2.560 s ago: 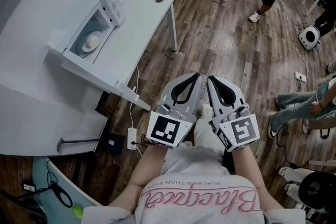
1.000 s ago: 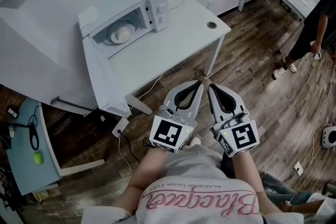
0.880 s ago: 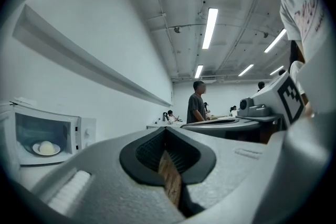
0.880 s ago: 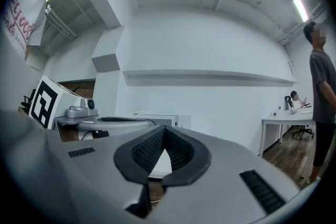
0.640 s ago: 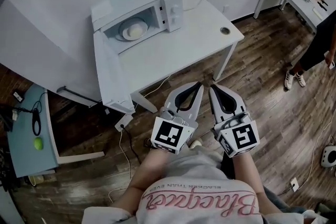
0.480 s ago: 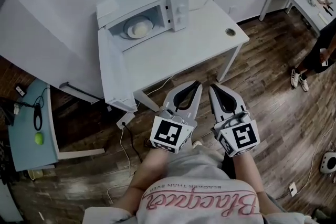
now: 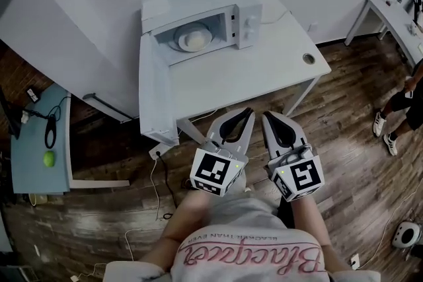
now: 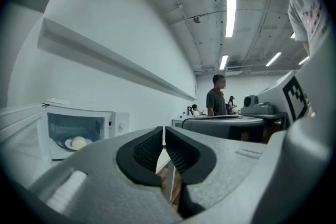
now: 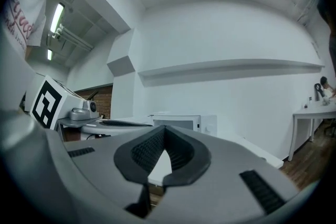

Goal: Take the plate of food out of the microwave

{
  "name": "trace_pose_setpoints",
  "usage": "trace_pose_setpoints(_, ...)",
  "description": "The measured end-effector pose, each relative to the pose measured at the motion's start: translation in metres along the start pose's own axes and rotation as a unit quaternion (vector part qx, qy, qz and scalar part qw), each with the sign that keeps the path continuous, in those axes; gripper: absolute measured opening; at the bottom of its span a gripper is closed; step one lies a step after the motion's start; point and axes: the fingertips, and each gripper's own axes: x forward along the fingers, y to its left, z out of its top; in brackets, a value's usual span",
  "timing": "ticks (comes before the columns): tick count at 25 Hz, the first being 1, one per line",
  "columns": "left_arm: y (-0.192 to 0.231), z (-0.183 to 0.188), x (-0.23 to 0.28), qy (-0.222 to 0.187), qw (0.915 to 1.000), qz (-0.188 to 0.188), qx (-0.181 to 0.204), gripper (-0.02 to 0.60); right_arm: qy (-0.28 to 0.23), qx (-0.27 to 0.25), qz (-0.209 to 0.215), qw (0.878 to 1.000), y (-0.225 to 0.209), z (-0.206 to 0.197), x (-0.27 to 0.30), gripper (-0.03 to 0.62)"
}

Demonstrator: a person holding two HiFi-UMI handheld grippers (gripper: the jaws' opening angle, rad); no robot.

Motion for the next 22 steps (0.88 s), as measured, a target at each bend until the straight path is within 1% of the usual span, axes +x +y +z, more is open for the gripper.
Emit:
trace_pose_setpoints(4, 0.018, 0.004, 0.015, -0.001, 1.0, 0.007, 0.001, 0.003, 0.001, -0.003, 0.01, 1.0, -0.008, 0.001, 0.018, 0.008)
trace_pose_setpoints(6, 0.027, 0.004, 0.024, 0.001, 1.0, 0.007, -0.006, 0.003, 0.001, -0.003, 0.011, 1.0, -0.014, 0.0, 0.026, 0.008)
trace_pose_setpoints(11, 0.042, 0.001, 0.046, 0.019, 0.9985, -0.02, -0.047, 0.003, 0.002, -0.003, 0.012, 1.0, -0.03, -0.001, 0.046, 0.008)
trace_pose_setpoints(12, 0.046, 0.001, 0.05, 0.02, 0.9983, -0.022, -0.05, 0.003, 0.003, -0.003, 0.014, 1.0, -0.032, -0.001, 0.052, 0.008)
trace_pose_setpoints(16, 0.071, 0.003, 0.066, 0.011, 0.9994, -0.003, -0.031, 0.003, 0.005, -0.005, 0.023, 1.0, -0.04, -0.002, 0.08, 0.008)
trace_pose_setpoints(22, 0.118, 0.014, 0.079, -0.044, 0.9978, 0.041, -0.029, 0.003, 0.015, -0.011, 0.039, 0.999, -0.051, -0.005, 0.12, 0.008)
